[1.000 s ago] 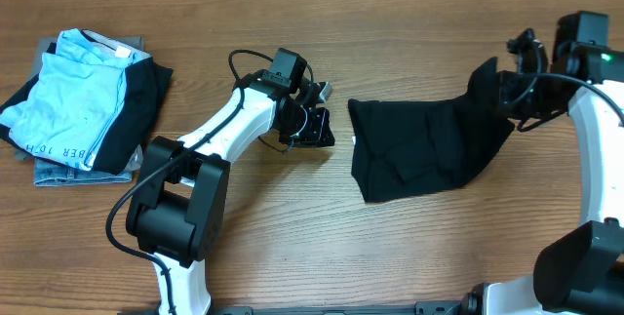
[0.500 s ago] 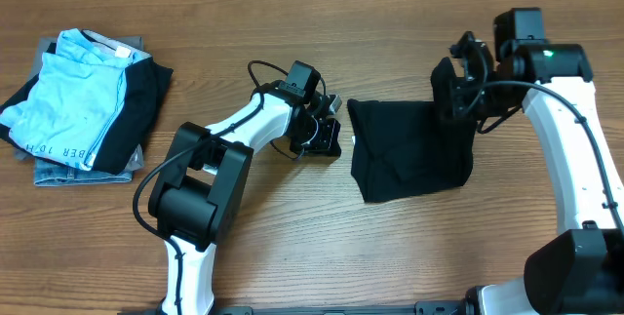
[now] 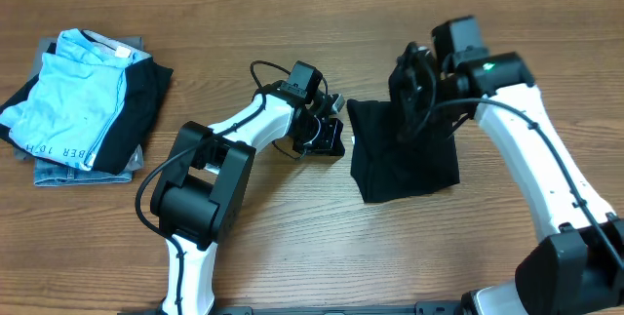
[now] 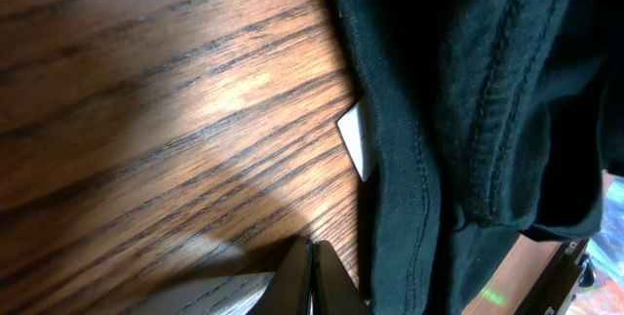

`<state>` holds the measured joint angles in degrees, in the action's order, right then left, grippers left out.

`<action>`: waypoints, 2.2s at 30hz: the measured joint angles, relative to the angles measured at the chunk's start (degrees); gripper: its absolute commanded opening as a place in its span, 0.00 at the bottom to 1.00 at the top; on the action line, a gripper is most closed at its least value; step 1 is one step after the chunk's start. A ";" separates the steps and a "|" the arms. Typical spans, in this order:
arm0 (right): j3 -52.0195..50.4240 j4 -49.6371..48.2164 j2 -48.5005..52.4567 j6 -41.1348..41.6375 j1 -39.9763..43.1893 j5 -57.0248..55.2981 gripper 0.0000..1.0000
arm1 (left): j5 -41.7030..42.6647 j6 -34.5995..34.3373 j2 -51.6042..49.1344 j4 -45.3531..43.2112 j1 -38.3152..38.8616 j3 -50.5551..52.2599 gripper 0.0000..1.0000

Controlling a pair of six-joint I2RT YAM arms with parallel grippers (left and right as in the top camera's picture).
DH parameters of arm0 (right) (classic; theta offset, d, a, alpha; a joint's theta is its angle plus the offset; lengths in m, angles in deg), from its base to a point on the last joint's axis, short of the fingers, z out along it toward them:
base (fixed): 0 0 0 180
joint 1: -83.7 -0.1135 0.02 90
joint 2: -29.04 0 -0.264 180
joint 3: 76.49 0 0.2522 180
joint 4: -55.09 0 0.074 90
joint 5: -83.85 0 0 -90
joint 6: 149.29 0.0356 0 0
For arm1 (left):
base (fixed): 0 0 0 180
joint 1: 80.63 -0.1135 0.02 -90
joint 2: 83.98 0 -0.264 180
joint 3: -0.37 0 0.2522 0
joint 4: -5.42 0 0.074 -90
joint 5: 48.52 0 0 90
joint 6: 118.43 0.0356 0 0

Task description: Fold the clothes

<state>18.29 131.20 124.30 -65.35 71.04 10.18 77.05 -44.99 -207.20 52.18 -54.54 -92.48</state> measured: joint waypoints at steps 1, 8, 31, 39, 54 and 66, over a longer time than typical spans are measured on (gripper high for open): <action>-1.38 -1.55 0.00 0.09 -0.15 -0.07 0.04 | 0.04 0.02 -0.02 0.02 0.00 0.00 0.04; -10.97 -10.86 0.96 0.92 -0.22 2.03 0.04 | 0.04 0.20 -0.02 0.20 -0.02 -0.04 0.04; -12.94 -15.78 4.13 1.57 -0.72 7.48 0.04 | 0.31 0.63 -0.09 0.44 -0.24 -0.04 0.04; -12.94 -15.58 4.13 1.84 -3.93 7.96 0.50 | 1.70 1.14 -0.09 0.52 -0.24 -0.20 0.27; -7.56 -8.13 3.30 2.75 -0.76 8.85 0.79 | -0.59 3.48 -0.55 12.11 -8.07 -4.72 0.11; -0.96 -1.11 -8.50 8.52 24.81 8.26 1.00 | 1.07 14.95 -0.42 22.97 -7.93 -16.20 0.04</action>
<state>17.32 130.08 115.80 -56.83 95.84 18.45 78.12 -30.04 -207.61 75.15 -62.47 -108.68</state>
